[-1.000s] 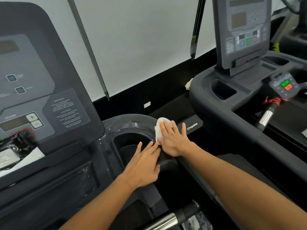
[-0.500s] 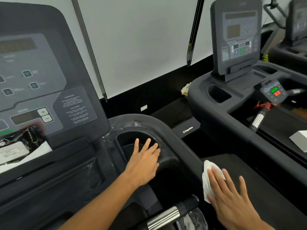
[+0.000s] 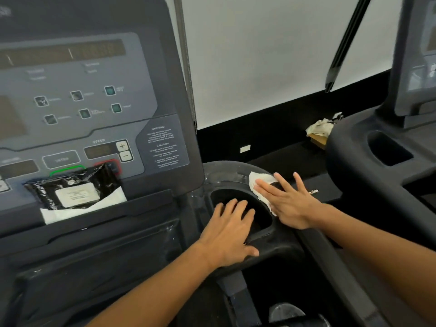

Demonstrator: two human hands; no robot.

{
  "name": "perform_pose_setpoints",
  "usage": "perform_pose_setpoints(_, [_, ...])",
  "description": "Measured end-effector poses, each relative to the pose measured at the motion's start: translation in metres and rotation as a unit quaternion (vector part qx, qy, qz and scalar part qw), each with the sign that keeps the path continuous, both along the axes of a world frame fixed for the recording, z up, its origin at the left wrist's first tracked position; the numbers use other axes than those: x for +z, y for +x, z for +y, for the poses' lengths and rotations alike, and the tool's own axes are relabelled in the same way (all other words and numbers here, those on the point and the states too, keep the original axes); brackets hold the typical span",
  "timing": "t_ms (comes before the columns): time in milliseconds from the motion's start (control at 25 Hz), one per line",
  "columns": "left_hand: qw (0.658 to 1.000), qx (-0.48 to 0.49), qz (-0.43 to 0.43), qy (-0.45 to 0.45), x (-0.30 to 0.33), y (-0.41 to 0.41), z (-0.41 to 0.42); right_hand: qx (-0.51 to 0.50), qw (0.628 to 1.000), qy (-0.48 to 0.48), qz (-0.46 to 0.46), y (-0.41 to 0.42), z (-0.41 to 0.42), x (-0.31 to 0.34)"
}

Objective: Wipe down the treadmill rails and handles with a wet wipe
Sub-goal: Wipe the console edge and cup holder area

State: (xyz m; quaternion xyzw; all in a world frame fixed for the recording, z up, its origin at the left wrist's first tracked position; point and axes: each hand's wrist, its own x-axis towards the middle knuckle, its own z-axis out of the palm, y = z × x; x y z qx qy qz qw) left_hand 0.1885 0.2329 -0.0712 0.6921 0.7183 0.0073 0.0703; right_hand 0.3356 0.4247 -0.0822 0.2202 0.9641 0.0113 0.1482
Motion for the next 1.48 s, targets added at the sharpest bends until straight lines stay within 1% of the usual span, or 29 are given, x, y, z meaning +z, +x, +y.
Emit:
perform_pose_setpoints(120, [0.994,0.097,-0.023,-0.041,0.0,-0.019,0.009,0.043,0.999,-0.009,-0.007,-0.048,0.019,0.006])
perform_pose_setpoints(240, [0.976,0.197,-0.032,-0.084,-0.004,-0.037,0.003,0.042,0.999,-0.031,-0.002,-0.099,0.025,0.008])
perform_pose_setpoints(320, [0.97,0.223,-0.023,-0.09,-0.008,-0.04,-0.007,0.03,0.999,-0.034,0.006,-0.122,0.021,0.004])
perform_pose_setpoints(400, [0.967,0.239,-0.028,-0.085,-0.011,-0.039,-0.022,0.021,0.999,-0.041,0.023,-0.128,0.015,-0.002])
perform_pose_setpoints(520, [0.967,0.243,-0.037,-0.063,-0.012,-0.043,-0.048,0.025,0.998,-0.034,0.047,-0.098,0.019,-0.001])
perform_pose_setpoints(640, [0.972,0.226,-0.023,-0.062,-0.011,-0.048,-0.073,0.034,0.998,-0.048,0.033,-0.035,0.019,0.004])
perform_pose_setpoints(760, [0.975,0.209,-0.036,-0.062,-0.01,-0.05,-0.088,-0.002,0.998,-0.047,0.029,0.029,-0.011,0.001])
perform_pose_setpoints(840, [0.977,0.196,-0.051,-0.07,-0.011,-0.053,-0.098,-0.028,0.999,-0.031,0.029,0.06,-0.04,-0.002])
perform_pose_setpoints(920, [0.979,0.184,-0.053,-0.076,-0.012,-0.057,-0.108,-0.044,0.999,-0.007,0.027,0.079,-0.064,-0.008])
perform_pose_setpoints(1000, [0.98,0.176,-0.057,-0.079,-0.013,-0.06,-0.115,-0.06,0.998,-0.013,0.03,0.079,-0.072,-0.009])
perform_pose_setpoints(1120, [0.98,0.178,-0.051,-0.074,-0.014,-0.062,-0.123,-0.065,0.996,-0.044,0.052,0.036,-0.064,-0.006])
perform_pose_setpoints(1240, [0.982,0.178,-0.015,-0.065,-0.015,-0.07,-0.13,-0.031,0.996,-0.059,0.065,-0.035,-0.043,-0.002])
perform_pose_setpoints(1360, [0.983,0.173,-0.008,-0.067,-0.016,-0.072,-0.128,0.031,0.996,-0.064,0.057,-0.106,-0.036,-0.003])
perform_pose_setpoints(1480, [0.982,0.173,-0.004,-0.074,-0.015,-0.07,-0.127,0.11,0.991,-0.054,0.056,-0.16,-0.053,-0.005])
